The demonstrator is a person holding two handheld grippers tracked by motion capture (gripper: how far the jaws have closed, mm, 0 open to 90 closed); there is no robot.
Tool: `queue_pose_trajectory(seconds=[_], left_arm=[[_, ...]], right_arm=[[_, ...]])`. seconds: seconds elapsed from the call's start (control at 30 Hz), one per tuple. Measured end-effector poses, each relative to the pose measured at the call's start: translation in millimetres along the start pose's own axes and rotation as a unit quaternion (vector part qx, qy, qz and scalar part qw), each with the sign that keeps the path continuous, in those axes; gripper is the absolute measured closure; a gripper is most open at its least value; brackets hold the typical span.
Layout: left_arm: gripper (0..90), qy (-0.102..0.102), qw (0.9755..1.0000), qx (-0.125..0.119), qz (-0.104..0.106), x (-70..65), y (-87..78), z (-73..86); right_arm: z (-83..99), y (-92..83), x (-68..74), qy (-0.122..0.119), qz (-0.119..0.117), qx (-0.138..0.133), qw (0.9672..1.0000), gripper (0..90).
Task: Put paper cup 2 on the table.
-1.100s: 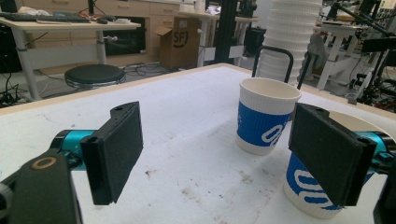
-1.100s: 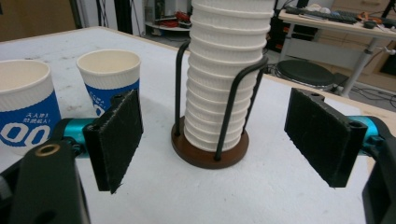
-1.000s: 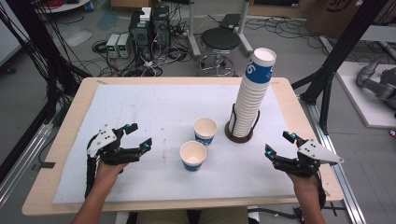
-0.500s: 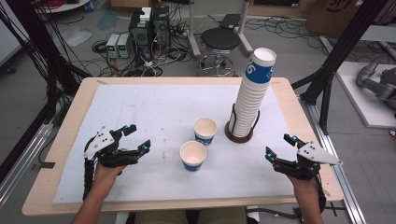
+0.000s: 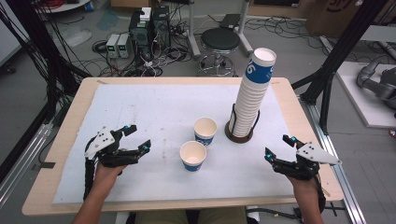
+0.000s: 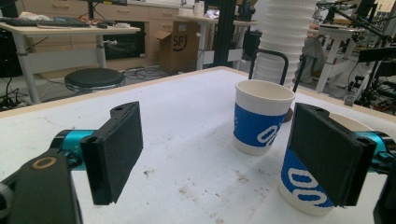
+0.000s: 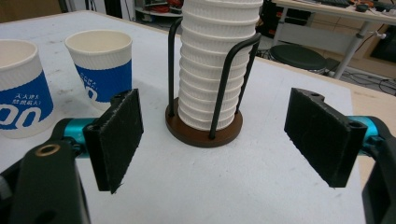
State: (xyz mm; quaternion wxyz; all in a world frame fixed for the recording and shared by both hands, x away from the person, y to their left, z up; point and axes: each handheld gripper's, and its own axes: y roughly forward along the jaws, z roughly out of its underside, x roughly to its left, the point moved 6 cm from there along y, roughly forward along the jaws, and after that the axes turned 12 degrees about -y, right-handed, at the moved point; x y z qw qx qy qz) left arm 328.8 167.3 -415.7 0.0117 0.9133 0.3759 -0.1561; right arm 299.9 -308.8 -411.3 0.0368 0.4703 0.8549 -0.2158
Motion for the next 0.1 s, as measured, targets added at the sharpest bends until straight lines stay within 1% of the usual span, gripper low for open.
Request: queue_pose_trajectory(seconds=[0.1], left_arm=[[17.7,-0.001,1.0,0.0,-0.002,1.0,0.1,0.6]], right_arm=[[-0.5,0.5,0.4,0.002,-0.002,-0.002,1.0,19.8]])
